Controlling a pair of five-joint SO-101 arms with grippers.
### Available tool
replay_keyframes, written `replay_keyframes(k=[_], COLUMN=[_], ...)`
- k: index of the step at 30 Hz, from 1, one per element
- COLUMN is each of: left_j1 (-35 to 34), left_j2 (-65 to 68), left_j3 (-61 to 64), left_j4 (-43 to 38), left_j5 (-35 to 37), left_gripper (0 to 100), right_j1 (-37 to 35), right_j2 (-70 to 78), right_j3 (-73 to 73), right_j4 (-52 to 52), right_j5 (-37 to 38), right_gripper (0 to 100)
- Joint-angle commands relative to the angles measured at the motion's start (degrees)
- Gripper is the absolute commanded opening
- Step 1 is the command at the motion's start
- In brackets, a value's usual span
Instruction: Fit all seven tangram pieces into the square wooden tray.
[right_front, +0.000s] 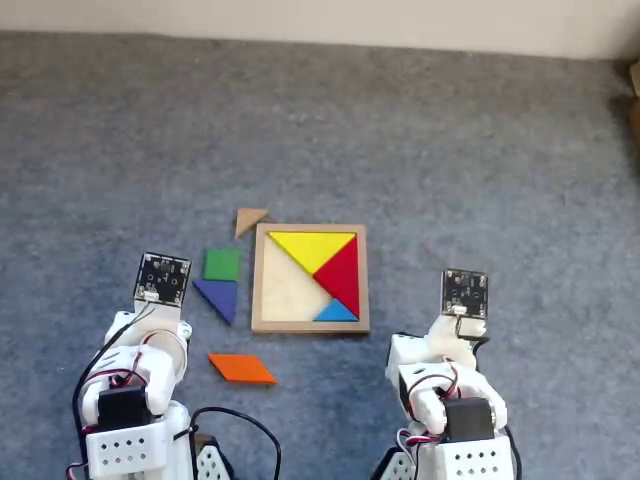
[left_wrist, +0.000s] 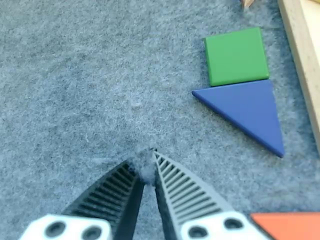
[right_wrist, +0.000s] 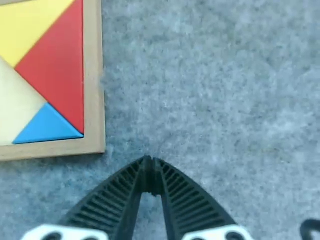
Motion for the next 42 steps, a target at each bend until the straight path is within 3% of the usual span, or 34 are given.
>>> replay_keyframes(k=[1,12,17,26,34,42], left_j1=[-0.3,-3.9,-4.1,-4.1,-4.0,-4.0], left_j2=[-1.5,-2.0,-1.7,0.0,23.8,48.1], left_j3=[1.2,-5.5,-12.0,-24.5,-36.3,-44.5], left_j4=[0.3,0.2,2.4,10.5,10.4,8.7], left_j5=[0.3,-0.2,-12.2,-12.5,-12.6,-12.6], left_gripper=[1,1,1,5,6,23], right_j1=[0.7,0.7,0.7,0.7,0.7,0.7], right_j2=[-0.5,-0.5,-0.5,-0.5,-0.5,-0.5], right_j3=[8.4,8.4,8.4,8.4,8.4,8.4], right_j4=[0.5,0.4,0.4,0.4,0.4,0.4], right_j5=[-0.6,-0.6,-0.6,-0.6,-0.6,-0.7], right_gripper=[1.6,1.6,1.6,1.6,1.6,1.6])
